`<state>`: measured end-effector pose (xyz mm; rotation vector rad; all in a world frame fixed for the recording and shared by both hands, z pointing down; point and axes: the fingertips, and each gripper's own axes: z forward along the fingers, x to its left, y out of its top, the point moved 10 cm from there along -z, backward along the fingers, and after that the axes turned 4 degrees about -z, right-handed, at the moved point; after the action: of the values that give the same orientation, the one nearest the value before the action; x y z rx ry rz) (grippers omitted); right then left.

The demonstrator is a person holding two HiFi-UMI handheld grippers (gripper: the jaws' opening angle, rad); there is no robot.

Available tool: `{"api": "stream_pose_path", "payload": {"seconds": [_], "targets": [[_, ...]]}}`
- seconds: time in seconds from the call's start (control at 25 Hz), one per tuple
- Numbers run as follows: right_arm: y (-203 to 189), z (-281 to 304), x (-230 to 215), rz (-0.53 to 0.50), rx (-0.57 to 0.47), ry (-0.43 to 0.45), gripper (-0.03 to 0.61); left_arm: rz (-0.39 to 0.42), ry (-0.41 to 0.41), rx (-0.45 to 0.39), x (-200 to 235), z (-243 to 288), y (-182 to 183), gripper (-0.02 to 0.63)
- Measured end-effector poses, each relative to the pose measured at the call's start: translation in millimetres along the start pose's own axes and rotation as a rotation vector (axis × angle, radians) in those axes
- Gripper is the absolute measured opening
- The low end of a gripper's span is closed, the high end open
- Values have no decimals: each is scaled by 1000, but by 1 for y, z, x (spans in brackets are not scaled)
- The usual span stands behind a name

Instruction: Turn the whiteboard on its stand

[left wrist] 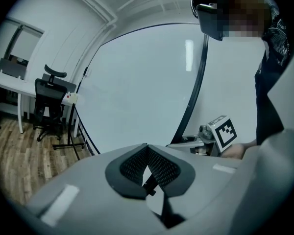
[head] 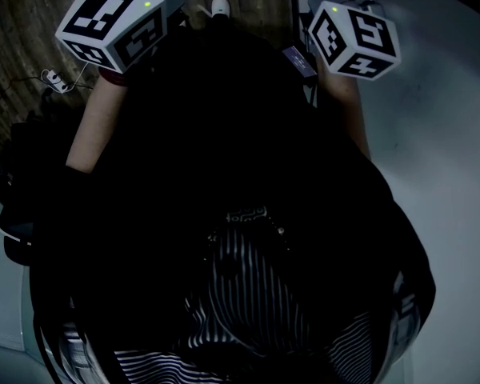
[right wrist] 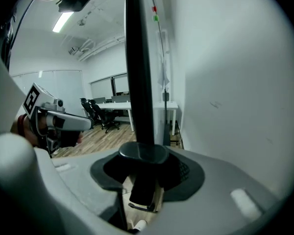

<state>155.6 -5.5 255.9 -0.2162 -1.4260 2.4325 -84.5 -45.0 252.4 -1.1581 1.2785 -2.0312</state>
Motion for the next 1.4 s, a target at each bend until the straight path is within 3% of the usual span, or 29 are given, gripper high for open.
{"api": "stream_pose_path", "payload": {"seconds": [0.4, 1.0, 1.24, 1.4], "targets": [[-21, -23, -14, 5, 36, -15, 175, 8, -28, 10, -2, 5, -6, 3], [-37, -42, 10, 10, 37, -28, 175, 27, -91, 14, -9, 22, -3, 3], [-32, -24, 3, 8, 20, -12, 175, 12, -75, 45, -4, 22, -16, 3], [-20, 1, -1, -15, 2, 32, 173, 14, -48, 20, -1, 17, -11, 3]]}}
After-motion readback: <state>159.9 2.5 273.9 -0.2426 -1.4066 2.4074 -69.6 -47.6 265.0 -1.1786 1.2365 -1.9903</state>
